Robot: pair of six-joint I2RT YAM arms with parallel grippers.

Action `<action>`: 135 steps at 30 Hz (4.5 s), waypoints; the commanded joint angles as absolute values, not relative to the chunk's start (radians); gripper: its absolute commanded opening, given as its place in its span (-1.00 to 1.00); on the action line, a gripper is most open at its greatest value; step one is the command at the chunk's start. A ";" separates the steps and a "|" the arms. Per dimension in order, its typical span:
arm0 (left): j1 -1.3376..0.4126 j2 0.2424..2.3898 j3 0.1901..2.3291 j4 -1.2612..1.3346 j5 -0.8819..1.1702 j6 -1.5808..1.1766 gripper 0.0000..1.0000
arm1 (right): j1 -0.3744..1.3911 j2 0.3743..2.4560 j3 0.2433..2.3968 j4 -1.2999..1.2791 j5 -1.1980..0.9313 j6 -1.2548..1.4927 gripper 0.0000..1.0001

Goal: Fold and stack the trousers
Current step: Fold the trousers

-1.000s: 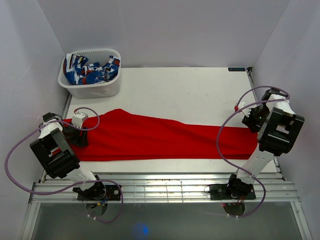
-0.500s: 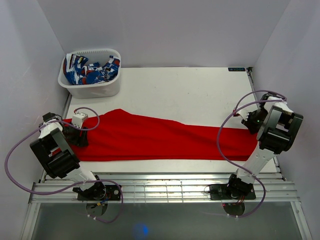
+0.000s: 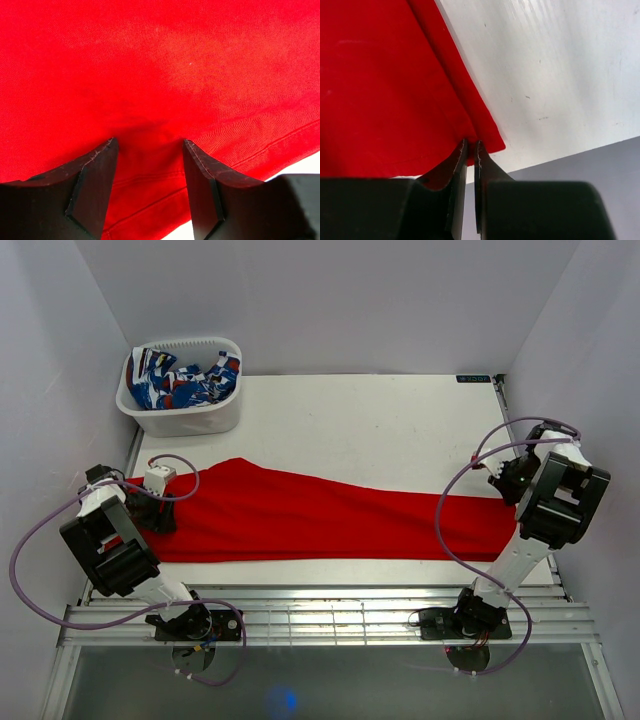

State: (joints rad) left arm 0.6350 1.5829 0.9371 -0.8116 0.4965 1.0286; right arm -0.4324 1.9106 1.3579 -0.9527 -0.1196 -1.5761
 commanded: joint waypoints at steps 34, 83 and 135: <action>0.250 1.344 1.151 -1.238 0.756 1.102 0.48 | -0.437 1.543 1.194 -1.237 -0.332 -1.539 0.24; -0.339 1.002 0.663 -0.967 0.491 1.141 -1.00 | -0.437 1.661 0.994 -0.914 -0.149 -1.285 -0.31; -0.172 1.358 0.755 -0.641 0.393 0.653 0.23 | -0.772 1.727 1.152 -1.086 -0.221 -0.819 0.14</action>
State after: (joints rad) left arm -0.1761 1.3579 0.7631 -0.6716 0.3882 0.6781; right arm -0.7532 1.7210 1.1660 -1.0512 -0.2047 -0.8684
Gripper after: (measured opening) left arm 0.616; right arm 0.557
